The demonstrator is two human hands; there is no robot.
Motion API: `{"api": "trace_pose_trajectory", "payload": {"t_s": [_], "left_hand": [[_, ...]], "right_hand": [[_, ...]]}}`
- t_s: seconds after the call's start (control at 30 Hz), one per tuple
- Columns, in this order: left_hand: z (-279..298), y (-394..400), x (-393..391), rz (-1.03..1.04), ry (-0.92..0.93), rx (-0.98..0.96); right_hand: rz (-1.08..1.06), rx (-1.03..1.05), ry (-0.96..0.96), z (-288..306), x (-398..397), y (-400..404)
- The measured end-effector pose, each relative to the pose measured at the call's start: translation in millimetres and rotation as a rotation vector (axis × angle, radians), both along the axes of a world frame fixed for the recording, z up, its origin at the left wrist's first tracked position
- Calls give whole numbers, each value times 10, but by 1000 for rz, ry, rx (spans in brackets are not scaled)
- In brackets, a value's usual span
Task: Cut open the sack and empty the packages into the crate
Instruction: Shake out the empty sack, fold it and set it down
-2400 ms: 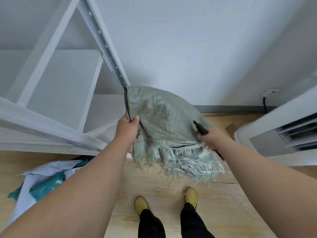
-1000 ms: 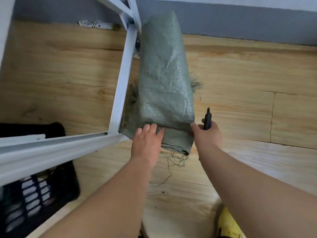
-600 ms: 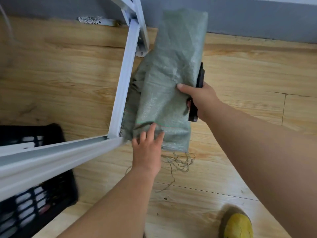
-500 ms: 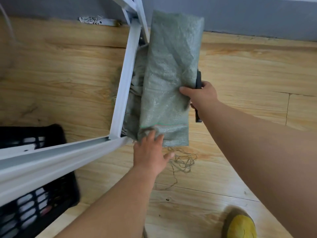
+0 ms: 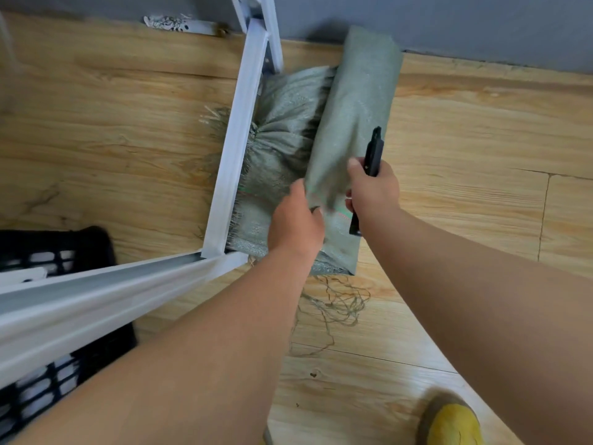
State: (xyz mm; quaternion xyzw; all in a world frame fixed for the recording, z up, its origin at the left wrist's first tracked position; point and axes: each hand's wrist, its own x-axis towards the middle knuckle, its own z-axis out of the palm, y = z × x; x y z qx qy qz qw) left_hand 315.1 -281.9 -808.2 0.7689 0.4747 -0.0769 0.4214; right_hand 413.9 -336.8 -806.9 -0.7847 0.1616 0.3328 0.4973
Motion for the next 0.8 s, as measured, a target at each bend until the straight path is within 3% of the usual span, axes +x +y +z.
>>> {"api": "trace_pose_trajectory", "payload": {"t_s": [0.13,0.2,0.27,0.33,0.47,0.57,0.63,0.8], "left_hand": [[135,-212,-48,-232,-214,-189],[93,-162,-98,-263,-206,28],[10,27,-96,-239,-108,451],[-85,210,-6,-323,94,526],[-227,317,254,-441,360,172],[-399,302,350,-403,331,-70],[-459,260,405,-366,217,-240],[-271,219,444,234,-45,-803]], "right_hand": [[177,-157,-99,152,30,-34],[232,-249,-203,200,63,-111],[195,-235,-304,265,58,-206],[166,-215,-384,340,6,-302],[157,-264,-489,550,-115,-562],[203,-301,-486,630,-269,-701],[286,-322,-457,581,-406,-679],[471,-322,-463,442,-551,-358]]}}
